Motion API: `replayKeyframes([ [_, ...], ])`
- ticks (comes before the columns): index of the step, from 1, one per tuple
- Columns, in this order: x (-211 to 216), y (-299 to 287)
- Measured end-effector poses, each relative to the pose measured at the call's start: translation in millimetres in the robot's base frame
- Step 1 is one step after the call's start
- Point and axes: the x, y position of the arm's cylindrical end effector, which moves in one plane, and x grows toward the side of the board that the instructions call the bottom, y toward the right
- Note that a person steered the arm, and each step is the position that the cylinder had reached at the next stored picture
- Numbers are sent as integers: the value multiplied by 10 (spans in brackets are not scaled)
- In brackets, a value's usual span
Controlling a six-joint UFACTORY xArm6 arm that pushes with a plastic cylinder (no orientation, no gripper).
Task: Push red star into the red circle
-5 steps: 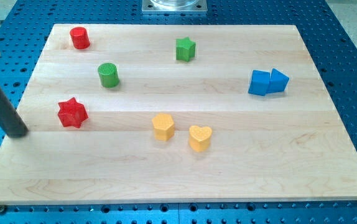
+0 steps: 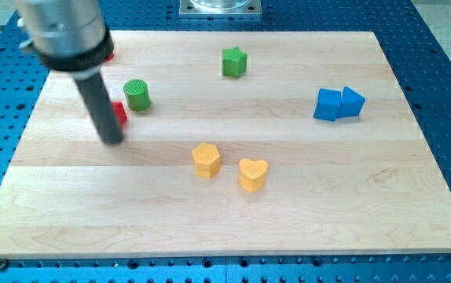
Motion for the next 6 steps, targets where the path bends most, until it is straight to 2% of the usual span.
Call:
replayKeyframes([
  [1, -412, -19],
  [2, -648, -53],
  [3, -1141, -362],
  [4, -1017, -305],
  [5, -831, 69],
  [6, -831, 72],
])
